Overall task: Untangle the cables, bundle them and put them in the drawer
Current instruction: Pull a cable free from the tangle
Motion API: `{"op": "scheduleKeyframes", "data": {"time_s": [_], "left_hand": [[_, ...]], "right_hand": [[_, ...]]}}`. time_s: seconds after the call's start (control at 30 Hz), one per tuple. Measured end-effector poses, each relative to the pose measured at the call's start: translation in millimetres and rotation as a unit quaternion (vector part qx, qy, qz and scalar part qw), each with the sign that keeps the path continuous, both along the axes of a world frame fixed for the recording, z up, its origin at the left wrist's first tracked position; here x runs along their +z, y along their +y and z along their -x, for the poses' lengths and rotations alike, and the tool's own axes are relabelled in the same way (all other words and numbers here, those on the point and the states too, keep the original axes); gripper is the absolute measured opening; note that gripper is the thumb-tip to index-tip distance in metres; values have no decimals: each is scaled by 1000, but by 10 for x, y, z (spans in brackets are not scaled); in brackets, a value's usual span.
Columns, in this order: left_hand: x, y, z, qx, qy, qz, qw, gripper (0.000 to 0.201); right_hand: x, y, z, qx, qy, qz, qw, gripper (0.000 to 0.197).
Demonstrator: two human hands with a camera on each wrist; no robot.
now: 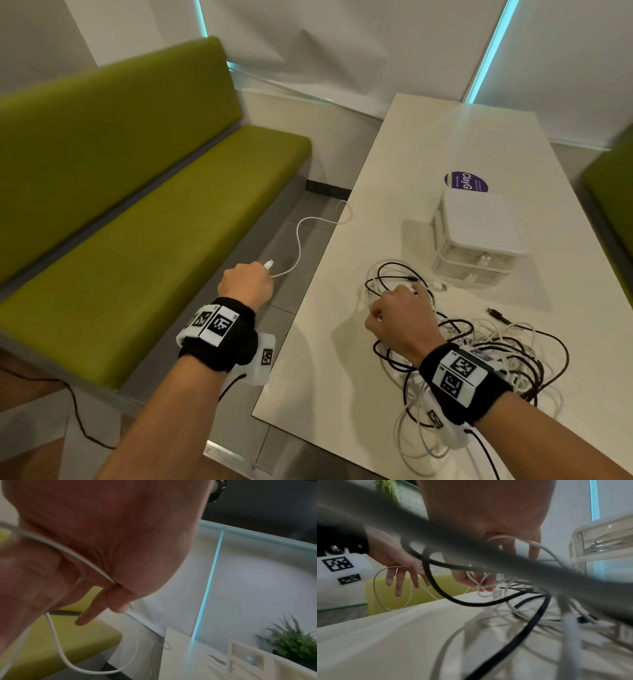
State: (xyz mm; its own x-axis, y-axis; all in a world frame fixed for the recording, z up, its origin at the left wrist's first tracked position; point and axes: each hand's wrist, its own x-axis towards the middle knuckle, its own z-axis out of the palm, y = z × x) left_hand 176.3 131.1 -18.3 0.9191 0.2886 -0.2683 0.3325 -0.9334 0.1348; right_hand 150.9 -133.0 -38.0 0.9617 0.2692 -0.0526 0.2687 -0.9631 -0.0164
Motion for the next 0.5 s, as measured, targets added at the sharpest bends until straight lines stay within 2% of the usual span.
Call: {"op": "scheduleKeyframes", "data": {"time_s": [0.13,0.4,0.5], "left_hand": [[-82,133,15,27,32,2,999,35],[-243,625,169,98,100,11,990,36],[-238,646,215,108,69,26,991,39]], "right_hand": [[-18,-28,27,28,-72,-35,996,21],[-47,53,65,31,-85,-70,993,18],[-63,65,69,25,-79,-81,993,17]]}}
